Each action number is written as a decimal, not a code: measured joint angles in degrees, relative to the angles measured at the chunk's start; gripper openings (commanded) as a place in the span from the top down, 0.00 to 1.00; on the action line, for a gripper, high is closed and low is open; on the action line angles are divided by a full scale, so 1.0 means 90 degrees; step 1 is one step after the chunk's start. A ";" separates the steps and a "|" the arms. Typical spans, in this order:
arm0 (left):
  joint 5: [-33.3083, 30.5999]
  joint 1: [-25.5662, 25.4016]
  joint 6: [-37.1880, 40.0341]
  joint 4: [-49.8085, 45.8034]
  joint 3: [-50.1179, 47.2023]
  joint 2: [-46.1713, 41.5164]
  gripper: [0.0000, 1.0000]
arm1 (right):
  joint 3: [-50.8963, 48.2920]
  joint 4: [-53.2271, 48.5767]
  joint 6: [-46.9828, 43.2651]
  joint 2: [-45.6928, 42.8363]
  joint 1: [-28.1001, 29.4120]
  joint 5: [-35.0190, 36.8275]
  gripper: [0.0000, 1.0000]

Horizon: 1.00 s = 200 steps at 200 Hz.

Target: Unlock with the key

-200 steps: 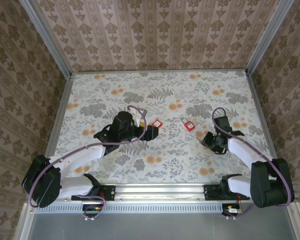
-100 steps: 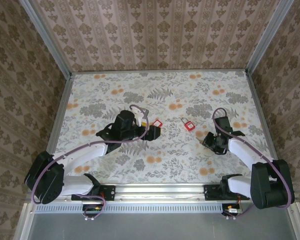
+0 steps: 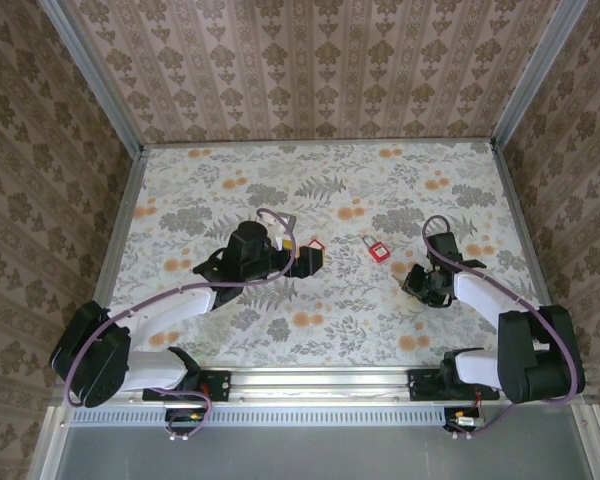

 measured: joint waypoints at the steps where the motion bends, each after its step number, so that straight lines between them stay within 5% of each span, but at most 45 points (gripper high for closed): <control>1: 0.0000 0.0000 -0.0002 0.0000 0.0000 0.0000 0.00 | 0.0000 0.0005 0.0005 0.0000 0.0000 -0.0005 0.85; 83: -0.0036 0.0000 0.0000 -0.0012 0.0000 0.0000 0.00 | 0.0002 0.0056 -0.0027 -0.0491 0.0000 -0.0102 0.96; 144: -0.0852 0.0097 -0.0002 0.0542 -0.1015 -0.0988 0.00 | 0.0600 -0.0369 -0.0187 -0.1219 0.0219 -0.0095 0.95; 200: -0.0770 0.0197 0.0253 0.1197 -0.1360 -0.1052 0.21 | 0.1457 -0.1083 -0.0151 -0.1593 0.1256 0.0158 0.94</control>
